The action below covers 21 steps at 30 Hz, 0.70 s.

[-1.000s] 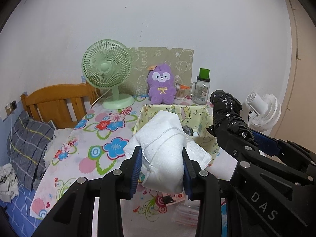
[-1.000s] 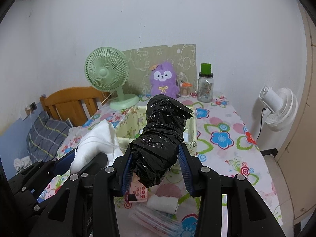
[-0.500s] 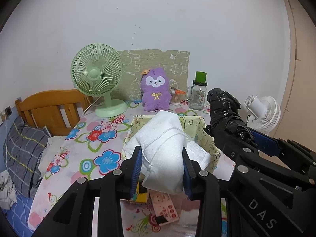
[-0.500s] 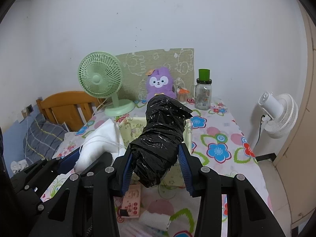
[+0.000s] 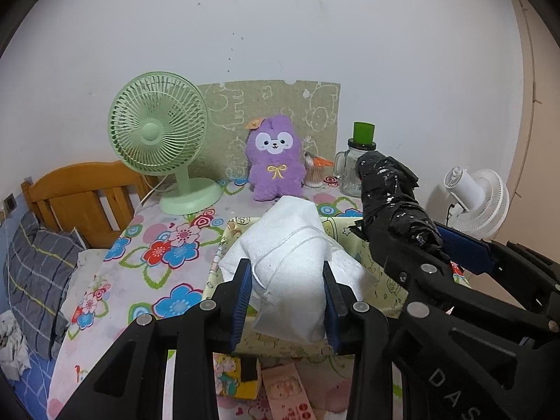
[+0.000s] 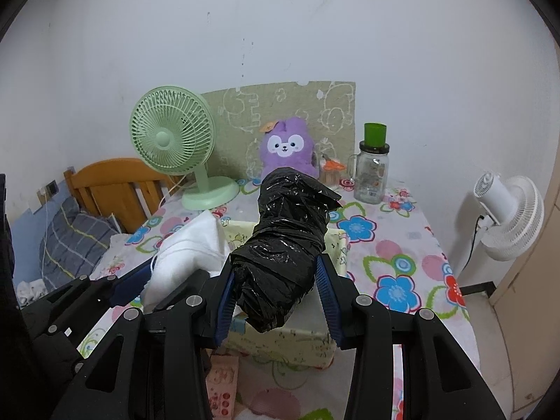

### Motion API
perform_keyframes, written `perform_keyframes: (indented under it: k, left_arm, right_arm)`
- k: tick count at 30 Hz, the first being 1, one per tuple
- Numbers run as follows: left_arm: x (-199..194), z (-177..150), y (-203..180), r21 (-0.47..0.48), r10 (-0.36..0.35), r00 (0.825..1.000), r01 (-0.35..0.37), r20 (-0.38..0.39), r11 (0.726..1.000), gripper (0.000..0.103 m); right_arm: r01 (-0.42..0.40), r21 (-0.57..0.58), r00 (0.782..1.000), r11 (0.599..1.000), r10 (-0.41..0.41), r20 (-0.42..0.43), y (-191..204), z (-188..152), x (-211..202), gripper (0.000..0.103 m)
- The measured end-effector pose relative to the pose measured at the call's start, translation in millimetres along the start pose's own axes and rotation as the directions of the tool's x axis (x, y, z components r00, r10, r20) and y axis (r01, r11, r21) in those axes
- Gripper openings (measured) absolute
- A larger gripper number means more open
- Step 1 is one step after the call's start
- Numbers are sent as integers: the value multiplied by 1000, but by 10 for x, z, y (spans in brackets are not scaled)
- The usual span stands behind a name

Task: Organize soft objects
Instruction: 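Lift the black bundle with the right tool while the left tool carries the white cloth over the box, then lower both held items into the box and open both tools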

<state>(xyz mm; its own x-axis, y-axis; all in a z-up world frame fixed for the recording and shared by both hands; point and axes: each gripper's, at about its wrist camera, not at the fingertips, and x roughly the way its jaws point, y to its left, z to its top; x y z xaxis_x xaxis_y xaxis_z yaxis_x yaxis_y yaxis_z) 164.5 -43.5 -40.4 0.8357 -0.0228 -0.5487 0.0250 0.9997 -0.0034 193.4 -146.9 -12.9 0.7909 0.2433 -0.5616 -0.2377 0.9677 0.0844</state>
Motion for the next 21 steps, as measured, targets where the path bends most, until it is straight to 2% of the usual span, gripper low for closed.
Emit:
perform_keyframes:
  k: [10, 14, 19, 21]
  left_arm:
    - [371, 75, 1, 3, -17, 999, 18, -42, 1000, 38]
    - [513, 63, 5, -5, -25, 998, 25, -65, 1000, 44]
    - [640, 41, -9, 1, -35, 995, 35, -91, 999, 64]
    - [672, 36, -10, 5, -28, 995, 29, -97, 1000, 76]
  right_arm:
    - [-24, -4, 999, 1000, 24, -40, -84, 76, 382, 47]
    - [-35, 2, 998, 999, 35, -58, -119, 77, 513, 47]
    - [-51, 4, 995, 999, 51, -82, -156, 55, 656, 48]
    - [-58, -2, 994, 998, 57, -94, -159, 49, 709, 50]
